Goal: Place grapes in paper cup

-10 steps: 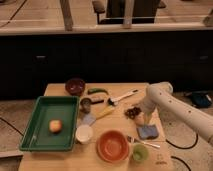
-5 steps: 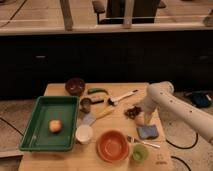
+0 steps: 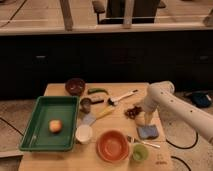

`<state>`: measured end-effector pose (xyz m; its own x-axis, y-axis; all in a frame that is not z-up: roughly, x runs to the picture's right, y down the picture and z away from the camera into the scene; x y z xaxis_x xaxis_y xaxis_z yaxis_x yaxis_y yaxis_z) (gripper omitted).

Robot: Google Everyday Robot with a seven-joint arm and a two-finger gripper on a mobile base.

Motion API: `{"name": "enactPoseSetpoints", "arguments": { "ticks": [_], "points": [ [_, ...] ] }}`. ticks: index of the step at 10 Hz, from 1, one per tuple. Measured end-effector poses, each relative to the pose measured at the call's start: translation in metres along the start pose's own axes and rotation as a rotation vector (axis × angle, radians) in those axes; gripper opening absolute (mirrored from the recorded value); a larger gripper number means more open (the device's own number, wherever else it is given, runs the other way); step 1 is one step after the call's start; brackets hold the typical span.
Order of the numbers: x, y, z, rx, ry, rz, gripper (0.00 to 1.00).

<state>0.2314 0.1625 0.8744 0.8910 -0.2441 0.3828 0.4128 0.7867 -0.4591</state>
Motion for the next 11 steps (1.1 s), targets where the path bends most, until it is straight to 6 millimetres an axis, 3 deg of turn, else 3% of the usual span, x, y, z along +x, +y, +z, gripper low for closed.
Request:
{"name": "enactPoseSetpoints", "arguments": {
  "ticks": [11],
  "points": [
    [-0.001,-0.011,0.005,-0.06,-0.042,-0.022,0.8]
  ]
}}
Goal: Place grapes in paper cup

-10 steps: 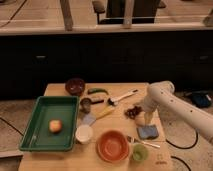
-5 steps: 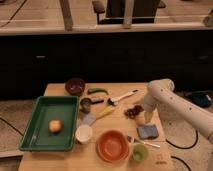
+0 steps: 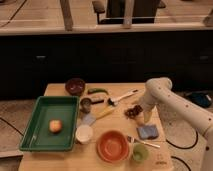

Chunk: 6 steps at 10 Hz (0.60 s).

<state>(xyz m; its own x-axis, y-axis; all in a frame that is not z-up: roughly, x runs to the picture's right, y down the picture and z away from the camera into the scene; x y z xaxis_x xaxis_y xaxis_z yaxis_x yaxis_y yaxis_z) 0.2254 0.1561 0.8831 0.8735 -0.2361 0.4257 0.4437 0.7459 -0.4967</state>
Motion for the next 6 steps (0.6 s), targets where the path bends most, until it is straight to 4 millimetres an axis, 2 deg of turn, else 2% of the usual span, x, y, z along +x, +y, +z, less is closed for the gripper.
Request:
{"name": "enactPoseSetpoints", "arguments": {
  "ticks": [6],
  "points": [
    [0.0004,-0.0081,0.0065,-0.026,0.0,-0.01,0.8]
  ]
}}
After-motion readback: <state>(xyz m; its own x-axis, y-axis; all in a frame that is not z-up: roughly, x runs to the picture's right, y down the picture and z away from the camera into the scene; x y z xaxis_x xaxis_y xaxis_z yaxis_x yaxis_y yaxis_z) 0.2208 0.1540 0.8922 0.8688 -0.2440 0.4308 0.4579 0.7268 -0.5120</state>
